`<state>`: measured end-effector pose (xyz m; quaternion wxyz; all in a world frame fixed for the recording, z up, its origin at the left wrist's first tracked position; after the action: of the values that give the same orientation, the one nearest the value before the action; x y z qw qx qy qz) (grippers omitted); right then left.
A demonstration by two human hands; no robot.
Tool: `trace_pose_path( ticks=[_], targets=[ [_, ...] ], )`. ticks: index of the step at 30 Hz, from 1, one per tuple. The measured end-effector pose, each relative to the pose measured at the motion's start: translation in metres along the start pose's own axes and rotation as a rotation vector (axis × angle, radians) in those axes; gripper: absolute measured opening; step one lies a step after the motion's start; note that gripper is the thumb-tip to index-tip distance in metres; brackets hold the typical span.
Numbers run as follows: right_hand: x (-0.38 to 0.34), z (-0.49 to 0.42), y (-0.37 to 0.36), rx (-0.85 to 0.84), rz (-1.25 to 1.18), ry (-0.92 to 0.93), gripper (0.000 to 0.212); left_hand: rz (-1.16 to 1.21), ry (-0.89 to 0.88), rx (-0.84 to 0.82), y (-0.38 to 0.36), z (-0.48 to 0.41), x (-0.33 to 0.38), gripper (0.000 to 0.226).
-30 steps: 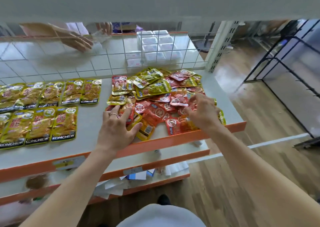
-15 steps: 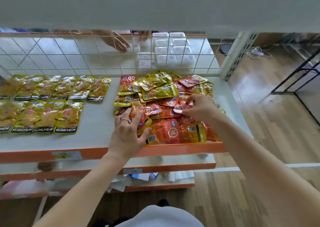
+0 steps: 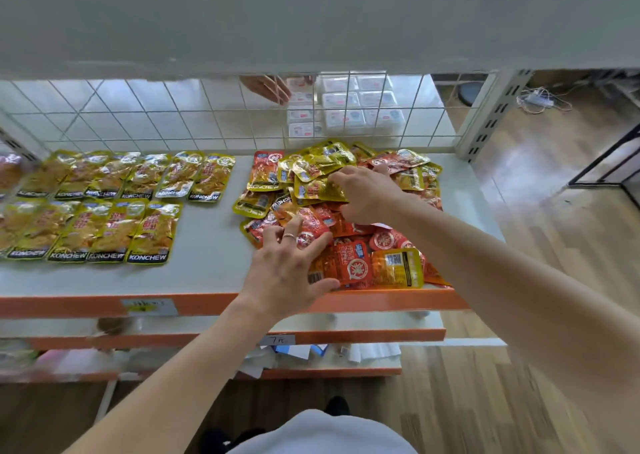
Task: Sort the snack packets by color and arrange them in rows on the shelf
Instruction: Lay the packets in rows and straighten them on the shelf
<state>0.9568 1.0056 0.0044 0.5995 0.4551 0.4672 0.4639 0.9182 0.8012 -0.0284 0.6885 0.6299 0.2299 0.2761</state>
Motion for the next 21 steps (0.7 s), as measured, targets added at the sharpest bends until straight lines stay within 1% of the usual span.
trace_pose_path(
  ticks=[4,6,9,12,16,19,21],
  targets=[
    [-0.008,0.004,-0.008,-0.037,0.206,0.028,0.072,-0.074,-0.022,-0.098,0.010,0.003,0.014,0.072],
    [-0.015,0.005,-0.010,-0.065,0.279,-0.001,0.069,-0.071,-0.019,-0.134,0.013,0.003,0.016,0.070],
    [-0.023,0.006,-0.013,-0.050,0.281,-0.049,0.062,-0.064,-0.005,-0.163,0.016,0.001,0.017,0.068],
    [-0.026,0.009,-0.018,-0.029,0.244,-0.065,0.057,-0.086,0.006,-0.190,0.012,0.001,0.025,0.059],
    [-0.023,0.017,-0.015,0.025,0.242,0.000,0.038,-0.107,0.011,-0.144,0.004,0.007,0.027,0.049],
    [-0.020,0.023,-0.011,0.118,0.221,0.051,0.020,-0.100,-0.004,-0.088,0.000,0.009,0.023,0.042],
    [-0.015,0.028,-0.011,0.207,0.212,0.053,0.018,-0.111,-0.021,-0.049,-0.002,0.010,0.020,0.037]
  ],
)
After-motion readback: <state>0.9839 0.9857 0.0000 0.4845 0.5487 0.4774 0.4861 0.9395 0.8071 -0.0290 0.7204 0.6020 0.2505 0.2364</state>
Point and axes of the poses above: each hand's wrist, its own z-axis away from the middle knuckle, its own y-axis out of the back of the hand, x = y × z, the point moved 1 cm from there along -z, towards the middle knuckle, and after that the axes turned 15 degrees about y, right-handed, at the moved point
